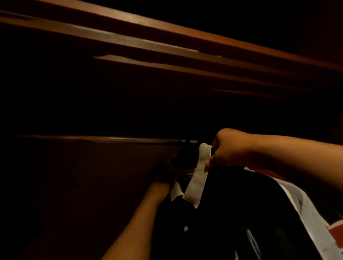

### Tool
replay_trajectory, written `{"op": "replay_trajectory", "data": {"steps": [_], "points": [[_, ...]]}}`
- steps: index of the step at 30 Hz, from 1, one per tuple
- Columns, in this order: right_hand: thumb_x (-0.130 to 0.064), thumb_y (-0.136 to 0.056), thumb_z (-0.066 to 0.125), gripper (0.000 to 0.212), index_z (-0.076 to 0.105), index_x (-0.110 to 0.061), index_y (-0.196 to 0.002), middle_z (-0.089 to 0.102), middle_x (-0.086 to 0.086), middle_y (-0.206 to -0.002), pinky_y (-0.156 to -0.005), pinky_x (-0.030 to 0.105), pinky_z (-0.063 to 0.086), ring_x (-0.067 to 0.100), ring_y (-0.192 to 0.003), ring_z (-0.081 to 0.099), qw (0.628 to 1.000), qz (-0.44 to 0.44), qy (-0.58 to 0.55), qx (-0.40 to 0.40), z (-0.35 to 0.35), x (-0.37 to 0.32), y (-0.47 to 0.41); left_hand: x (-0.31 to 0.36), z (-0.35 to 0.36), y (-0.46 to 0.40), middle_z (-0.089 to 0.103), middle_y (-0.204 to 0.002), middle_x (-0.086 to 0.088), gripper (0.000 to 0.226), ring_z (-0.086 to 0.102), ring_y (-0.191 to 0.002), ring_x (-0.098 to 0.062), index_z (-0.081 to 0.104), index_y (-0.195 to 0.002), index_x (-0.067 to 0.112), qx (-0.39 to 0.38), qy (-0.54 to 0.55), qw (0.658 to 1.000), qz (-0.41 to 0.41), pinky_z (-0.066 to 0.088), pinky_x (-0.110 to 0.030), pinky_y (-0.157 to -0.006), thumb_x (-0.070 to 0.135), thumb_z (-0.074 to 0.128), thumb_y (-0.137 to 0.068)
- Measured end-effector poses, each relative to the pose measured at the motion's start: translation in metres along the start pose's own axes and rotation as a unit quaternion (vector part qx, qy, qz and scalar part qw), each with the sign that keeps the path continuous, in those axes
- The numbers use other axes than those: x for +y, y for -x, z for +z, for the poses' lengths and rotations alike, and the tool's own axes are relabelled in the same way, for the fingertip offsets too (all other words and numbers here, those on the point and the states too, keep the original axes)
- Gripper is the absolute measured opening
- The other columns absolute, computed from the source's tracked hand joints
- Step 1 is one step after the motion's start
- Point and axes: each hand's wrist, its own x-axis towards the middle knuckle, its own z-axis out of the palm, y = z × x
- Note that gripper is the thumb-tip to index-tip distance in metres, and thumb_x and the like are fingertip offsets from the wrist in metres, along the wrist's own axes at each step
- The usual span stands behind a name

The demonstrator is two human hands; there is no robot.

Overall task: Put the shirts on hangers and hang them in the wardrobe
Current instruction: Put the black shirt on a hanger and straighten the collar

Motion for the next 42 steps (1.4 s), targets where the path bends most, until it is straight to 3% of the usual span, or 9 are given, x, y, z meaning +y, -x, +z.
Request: {"op": "replay_trajectory", "data": {"steps": [6, 9, 17, 22, 30, 34, 36, 38, 42], "points": [[-0.018, -0.084, 0.072, 0.030, 0.064, -0.005, -0.110, 0.062, 0.008, -0.102, -0.062, 0.022, 0.046, 0.015, -0.079, 0.056, 0.999, 0.022, -0.031, -0.001, 0.010, -0.002, -0.015, -0.001, 0.010, -0.011, 0.028, -0.152, -0.023, 0.041, 0.031, -0.139, -0.032, 0.029, -0.143, -0.002, -0.057, -0.051, 0.996, -0.051, 0.025, -0.031, -0.108, 0.014, 0.025, -0.105], [-0.018, -0.085, 0.072, 0.032, 0.062, -0.004, -0.113, 0.063, 0.013, -0.112, -0.074, 0.028, 0.050, 0.019, -0.087, 0.058, 0.999, 0.023, -0.033, 0.011, 0.015, -0.001, -0.018, 0.002, 0.013, -0.014, 0.035, -0.147, -0.024, 0.040, 0.034, -0.136, -0.034, 0.036, -0.139, -0.004, -0.056, -0.054, 0.996, -0.040, 0.026, -0.035, -0.108, 0.014, 0.029, -0.104], [-0.021, -0.086, 0.071, 0.028, 0.063, -0.004, -0.107, 0.055, 0.005, -0.092, -0.057, 0.019, 0.042, 0.014, -0.078, 0.053, 1.000, 0.008, 0.018, 0.022, 0.023, 0.000, -0.015, -0.015, 0.023, -0.017, 0.033, -0.150, -0.016, 0.042, 0.033, -0.137, -0.030, 0.031, -0.144, 0.004, -0.083, -0.031, 0.995, -0.046, 0.028, -0.031, -0.108, 0.020, 0.027, -0.106], [-0.025, -0.087, 0.069, 0.027, 0.063, -0.004, -0.103, 0.050, 0.001, -0.080, -0.053, 0.017, 0.037, 0.008, -0.066, 0.046, 0.997, -0.011, 0.075, 0.025, 0.027, 0.002, -0.012, -0.013, 0.017, -0.012, 0.037, -0.147, -0.016, 0.041, 0.036, -0.135, -0.030, 0.037, -0.141, 0.005, -0.045, 0.001, 0.998, -0.049, 0.029, -0.033, -0.108, 0.025, 0.030, -0.105], [-0.024, -0.088, 0.068, 0.023, 0.066, -0.005, -0.102, 0.059, 0.006, -0.097, -0.050, 0.014, 0.037, 0.008, -0.067, 0.049, 0.994, -0.043, 0.097, 0.028, 0.025, 0.009, 0.000, -0.018, 0.014, 0.006, 0.035, -0.147, -0.020, 0.039, 0.035, -0.135, -0.031, 0.036, -0.141, 0.001, -0.013, 0.013, 0.999, -0.044, 0.027, -0.033, -0.108, 0.015, 0.029, -0.105], [-0.020, -0.091, 0.064, 0.023, 0.066, -0.003, -0.106, 0.064, 0.015, -0.111, -0.054, 0.019, 0.040, 0.024, -0.090, 0.061, 0.994, -0.056, 0.089, 0.034, 0.019, 0.009, 0.011, -0.020, 0.009, 0.006, 0.038, -0.146, -0.016, 0.039, 0.038, -0.133, -0.028, 0.036, -0.142, 0.005, -0.005, 0.024, 0.999, -0.048, 0.030, -0.030, -0.106, 0.016, 0.029, -0.105], [-0.022, -0.092, 0.063, 0.026, 0.066, -0.002, -0.109, 0.064, 0.016, -0.112, -0.061, 0.023, 0.043, 0.026, -0.099, 0.062, 0.994, -0.063, 0.081, 0.035, 0.016, 0.009, 0.019, -0.018, 0.001, 0.013, 0.047, -0.135, -0.017, 0.036, 0.047, -0.122, -0.027, 0.043, -0.136, 0.003, 0.007, 0.038, 0.997, -0.063, 0.035, -0.032, -0.102, 0.015, 0.033, -0.104], [-0.026, -0.092, 0.063, 0.030, 0.064, -0.004, -0.111, 0.064, 0.015, -0.111, -0.069, 0.027, 0.048, 0.025, -0.098, 0.063, 0.994, -0.071, 0.071, 0.038, 0.013, 0.011, 0.030, -0.012, -0.008, 0.024, 0.052, -0.126, -0.020, 0.032, 0.051, -0.110, -0.027, 0.049, -0.130, -0.001, 0.018, 0.045, 0.997, -0.061, 0.039, -0.031, -0.094, 0.011, 0.038, -0.102], [-0.029, -0.093, 0.061, 0.033, 0.061, -0.005, -0.115, 0.064, 0.013, -0.110, -0.087, 0.037, 0.055, 0.025, -0.096, 0.063, 0.994, -0.098, 0.031, 0.041, 0.003, 0.021, 0.058, 0.004, -0.022, 0.058, 0.055, -0.132, -0.016, 0.035, 0.051, -0.123, -0.029, 0.052, -0.132, 0.001, 0.074, 0.056, 0.996, 0.005, 0.038, -0.026, -0.092, 0.007, 0.050, -0.097]]}}
